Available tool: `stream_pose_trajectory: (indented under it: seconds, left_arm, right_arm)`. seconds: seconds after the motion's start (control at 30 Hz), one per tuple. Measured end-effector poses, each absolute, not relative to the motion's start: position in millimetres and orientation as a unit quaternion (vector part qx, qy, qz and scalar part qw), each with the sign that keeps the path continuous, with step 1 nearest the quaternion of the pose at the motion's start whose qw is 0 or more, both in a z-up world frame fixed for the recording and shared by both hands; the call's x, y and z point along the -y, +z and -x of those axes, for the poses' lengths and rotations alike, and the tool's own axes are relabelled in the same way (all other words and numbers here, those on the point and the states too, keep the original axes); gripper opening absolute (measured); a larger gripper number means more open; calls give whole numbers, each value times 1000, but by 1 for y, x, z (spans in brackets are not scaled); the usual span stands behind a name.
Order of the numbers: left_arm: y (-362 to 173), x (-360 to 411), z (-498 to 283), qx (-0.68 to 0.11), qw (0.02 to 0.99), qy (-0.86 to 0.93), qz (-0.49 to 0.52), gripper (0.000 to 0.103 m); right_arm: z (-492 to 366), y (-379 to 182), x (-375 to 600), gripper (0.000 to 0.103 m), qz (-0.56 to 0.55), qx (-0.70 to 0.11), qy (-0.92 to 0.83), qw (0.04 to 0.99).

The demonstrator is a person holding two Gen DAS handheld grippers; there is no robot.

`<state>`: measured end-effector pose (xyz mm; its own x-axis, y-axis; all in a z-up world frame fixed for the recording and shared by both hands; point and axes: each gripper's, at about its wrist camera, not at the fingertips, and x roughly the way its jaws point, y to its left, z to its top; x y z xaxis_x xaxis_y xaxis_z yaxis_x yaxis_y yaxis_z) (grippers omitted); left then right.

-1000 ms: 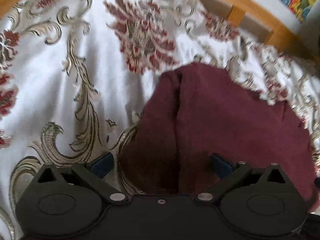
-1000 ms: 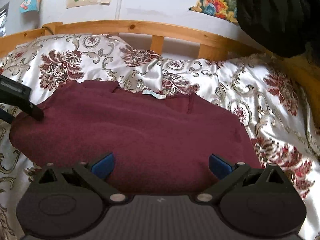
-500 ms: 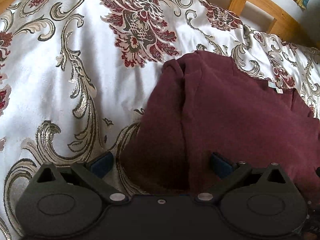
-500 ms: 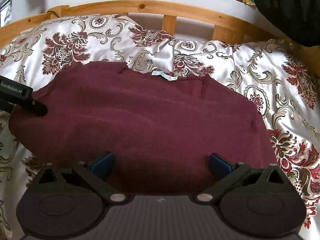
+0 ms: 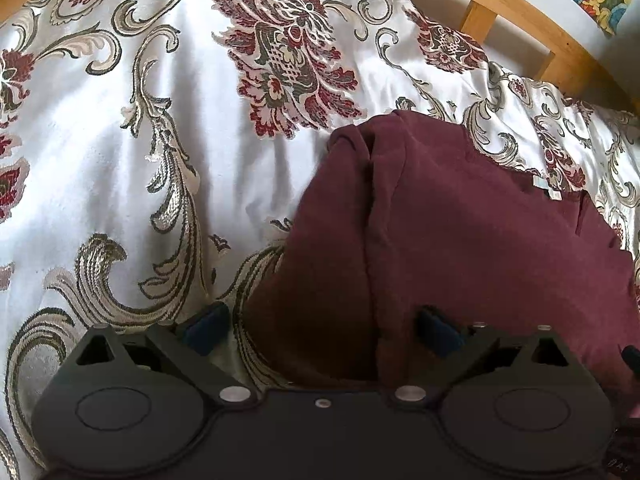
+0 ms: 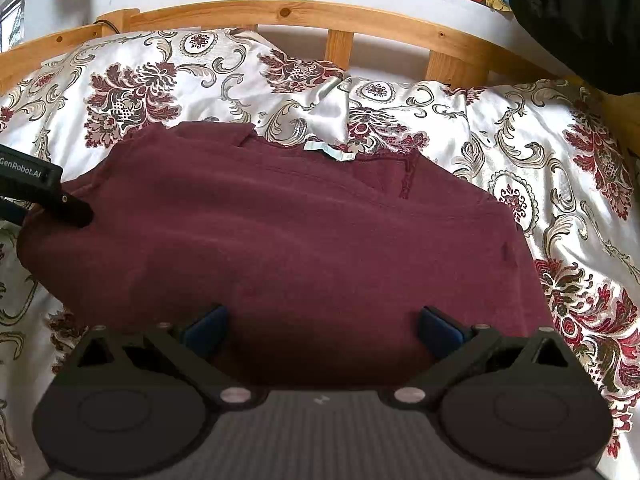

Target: Fold small clothes

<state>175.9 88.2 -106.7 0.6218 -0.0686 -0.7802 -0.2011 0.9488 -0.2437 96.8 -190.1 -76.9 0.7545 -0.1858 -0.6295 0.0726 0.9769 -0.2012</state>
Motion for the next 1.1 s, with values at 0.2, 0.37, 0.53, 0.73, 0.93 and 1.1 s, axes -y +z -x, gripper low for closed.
stream_pose_trajectory:
  seconds: [0.2,0.37,0.53,0.73,0.93,1.1]
  left_arm:
    - [-101,-83,-171,-423,894,28,148,85]
    - [-99,-82,-168,-415,898,31,144,77]
    - [-95,-75,-166,-405,907,30,115,70]
    - [-88,-57,-165,-393,918,25,45,70]
    - [-96,-74,-169,-415,903,22,111,67]
    - [-96,-78,-165,-402,904,8,144,37]
  right_arm:
    - [-96,-77,190,103,83,-343,-69,933]
    - [-96,-77,190,103,82,-344,-69,933]
    - [-96,-77,190,103,82,-343,-69,933]
    - [-96,-77,190,103,82,-344,-69,933]
    - [-96,-77,190,103,82,-344,-69,933]
    - [-97,-77,190,103,83,-344,-69,933]
